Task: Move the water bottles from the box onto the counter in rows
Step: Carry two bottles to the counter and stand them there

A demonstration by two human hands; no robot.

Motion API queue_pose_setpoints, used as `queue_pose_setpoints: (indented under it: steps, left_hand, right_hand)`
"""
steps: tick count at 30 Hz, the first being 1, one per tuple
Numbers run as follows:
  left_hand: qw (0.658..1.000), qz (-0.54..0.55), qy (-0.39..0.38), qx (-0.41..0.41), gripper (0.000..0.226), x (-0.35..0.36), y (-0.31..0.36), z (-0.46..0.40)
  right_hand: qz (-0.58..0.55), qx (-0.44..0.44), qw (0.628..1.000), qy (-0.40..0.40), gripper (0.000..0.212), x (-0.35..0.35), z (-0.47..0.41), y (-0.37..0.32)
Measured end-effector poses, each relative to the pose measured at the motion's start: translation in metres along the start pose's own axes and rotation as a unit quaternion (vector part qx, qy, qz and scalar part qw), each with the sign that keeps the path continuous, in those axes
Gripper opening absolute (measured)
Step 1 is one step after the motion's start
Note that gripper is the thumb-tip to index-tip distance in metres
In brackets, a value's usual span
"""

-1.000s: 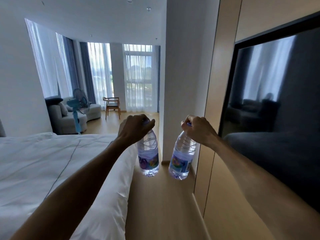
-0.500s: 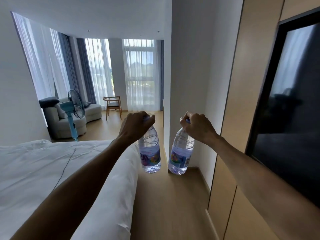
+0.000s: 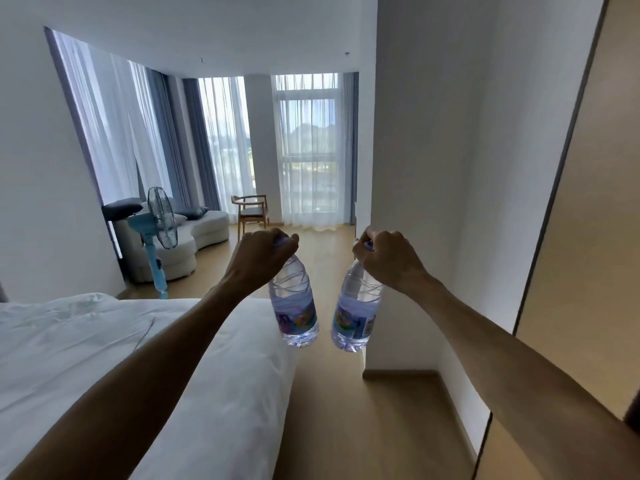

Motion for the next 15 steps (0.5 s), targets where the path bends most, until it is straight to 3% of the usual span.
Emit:
queue_pose_setpoints:
  steps: [10,15]
  left_hand:
    - [0.999,0.006,0.019,-0.031,0.026,0.081,-0.124,-0.119]
    - [0.999,0.019,-0.025,-0.021,0.028,0.125,-0.206,-0.194]
  right_hand:
    - [0.029,0.001,1.0,-0.007,0.024,0.111,-0.15,0.062]
    - [0.04,0.003,0.999,-0.027,0.026,0.173,-0.245,0.091]
Point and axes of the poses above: each hand's wrist, its own z-axis away from the middle knuckle, its own x-axis out of the palm, y = z × x, the point moved 4 cm from there along -z, towards the middle knuckle, and after that the axes turned 2 degrees about z, right-handed, at the moved point
